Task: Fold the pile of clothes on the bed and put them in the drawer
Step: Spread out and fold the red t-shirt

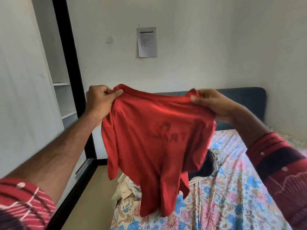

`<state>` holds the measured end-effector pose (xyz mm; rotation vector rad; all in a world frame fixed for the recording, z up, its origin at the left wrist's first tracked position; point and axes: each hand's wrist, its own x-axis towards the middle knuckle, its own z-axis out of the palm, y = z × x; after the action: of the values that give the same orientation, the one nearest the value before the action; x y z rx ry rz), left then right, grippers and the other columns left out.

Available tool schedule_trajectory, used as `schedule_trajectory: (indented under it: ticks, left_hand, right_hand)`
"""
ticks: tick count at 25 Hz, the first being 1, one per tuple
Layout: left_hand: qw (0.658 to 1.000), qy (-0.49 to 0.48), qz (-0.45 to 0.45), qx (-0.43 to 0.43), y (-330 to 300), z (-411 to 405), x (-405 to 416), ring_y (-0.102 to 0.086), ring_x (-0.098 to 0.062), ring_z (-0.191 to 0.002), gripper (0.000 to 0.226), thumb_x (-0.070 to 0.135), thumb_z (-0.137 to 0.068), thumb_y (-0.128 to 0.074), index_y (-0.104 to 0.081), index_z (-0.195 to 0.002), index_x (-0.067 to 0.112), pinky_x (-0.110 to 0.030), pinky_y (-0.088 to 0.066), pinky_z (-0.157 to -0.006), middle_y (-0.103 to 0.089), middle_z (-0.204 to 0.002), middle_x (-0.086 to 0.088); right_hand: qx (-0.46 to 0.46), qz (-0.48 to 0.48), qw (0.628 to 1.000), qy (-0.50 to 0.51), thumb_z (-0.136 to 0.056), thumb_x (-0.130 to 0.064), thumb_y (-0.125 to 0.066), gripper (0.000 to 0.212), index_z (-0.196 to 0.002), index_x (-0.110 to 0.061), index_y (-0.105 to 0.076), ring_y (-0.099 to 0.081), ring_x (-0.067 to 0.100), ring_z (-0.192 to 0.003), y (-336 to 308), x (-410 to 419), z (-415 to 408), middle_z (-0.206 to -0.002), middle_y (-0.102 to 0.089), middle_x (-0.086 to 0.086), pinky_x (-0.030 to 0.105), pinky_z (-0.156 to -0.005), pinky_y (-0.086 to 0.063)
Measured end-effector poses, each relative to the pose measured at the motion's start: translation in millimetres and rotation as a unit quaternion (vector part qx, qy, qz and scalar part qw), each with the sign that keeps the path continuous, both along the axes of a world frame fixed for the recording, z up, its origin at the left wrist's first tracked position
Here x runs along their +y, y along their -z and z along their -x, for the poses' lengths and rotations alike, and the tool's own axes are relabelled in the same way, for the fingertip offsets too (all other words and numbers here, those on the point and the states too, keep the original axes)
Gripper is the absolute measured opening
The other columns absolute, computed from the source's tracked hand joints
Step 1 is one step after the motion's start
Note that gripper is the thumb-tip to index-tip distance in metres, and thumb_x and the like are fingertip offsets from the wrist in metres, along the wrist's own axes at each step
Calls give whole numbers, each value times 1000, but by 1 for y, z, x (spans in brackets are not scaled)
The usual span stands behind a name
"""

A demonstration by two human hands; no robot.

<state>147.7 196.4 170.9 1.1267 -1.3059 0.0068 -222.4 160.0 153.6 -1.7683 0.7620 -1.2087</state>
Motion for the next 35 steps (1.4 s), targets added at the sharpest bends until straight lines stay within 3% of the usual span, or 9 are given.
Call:
schedule_trajectory:
  ticks: [3, 6, 9, 11, 13, 16, 20, 24, 35]
  left_hand:
    - [991, 1, -14, -132, -4, -8, 6, -53, -17, -59, 28, 22, -91, -76, -68, -72, 4, -28, -41, -60, -66, -68, -17]
    - [942, -84, -45, -321, -4, 1, 4, -66, -34, -88, 10, 13, -95, -64, -74, -94, 11, -40, -51, -78, -69, -91, -14]
    - [953, -184, -93, -222, -1, 21, 7, -63, -41, -85, 15, 23, -97, -64, -73, -94, 12, -43, -48, -70, -64, -89, -17]
    - [991, -53, -124, -2, 1, 33, 8, -63, -34, -57, 18, 13, -98, -61, -69, -86, 2, -35, -46, -53, -60, -70, -18]
    - [987, 53, -91, 123, 9, 38, 13, -69, -23, -54, 17, 6, -100, -56, -70, -91, 4, -30, -56, -48, -66, -72, -17]
    - [1000, 27, 4, 14, 26, 34, 25, -74, -18, -100, 26, 11, -98, -58, -74, -115, 21, -38, -58, -95, -76, -111, -2]
    - [988, 0, 37, -149, 50, 44, 54, -31, -12, -148, 73, 8, -99, -59, -21, -162, 15, -30, -22, -124, -36, -160, 0]
    - [943, -165, 103, -268, 57, 51, 78, -20, -31, -151, 100, 23, -92, -69, 1, -162, 7, -54, -3, -126, -29, -163, -19]
    - [897, -230, 250, -282, -3, 54, 115, -34, -30, -147, 89, 33, -87, -61, -21, -159, 0, -51, -8, -125, -37, -161, -13]
  right_hand:
    - [190, 11, 982, 24, -93, -7, -71, 21, -107, 8, -72, -66, 23, -87, -10, 8, 27, -100, -73, 20, 36, -87, -57]
    - [383, 132, 867, 290, -93, -20, -72, 18, -106, -11, -79, -67, 31, -98, -14, 3, 20, -102, -75, 18, 35, -87, -50]
    - [216, 111, 870, 428, -95, -33, -63, 22, -92, -19, -80, -70, 36, -86, -7, 7, 5, -88, -74, 14, 40, -84, -57]
    - [40, 95, 911, 398, -93, -27, -63, 24, -78, -14, -76, -71, 31, -65, -1, 13, -6, -70, -72, 9, 43, -77, -60]
    - [29, 197, 878, 435, -92, -16, -61, 19, -95, -15, -80, -73, 35, -84, 11, 21, -12, -88, -78, 12, 31, -82, -50]
    - [55, 336, 826, 449, -93, -4, -58, 50, -141, -15, -62, -65, 32, -115, 36, 38, -19, -127, -71, 15, 31, -103, -41]
    - [142, 429, 765, 459, -94, -12, -57, 72, -160, -9, -30, -49, 32, -138, 53, 48, -13, -143, -59, 19, 52, -127, -15]
    - [146, 459, 718, 503, -91, -14, -58, 77, -161, -9, -26, -55, 35, -132, 47, 81, -8, -132, -65, 19, 60, -126, -9]
    - [80, 522, 693, 491, -84, -10, -55, 73, -156, -6, -39, -54, 28, -137, -26, 141, 17, -144, -60, 15, 60, -125, -7]
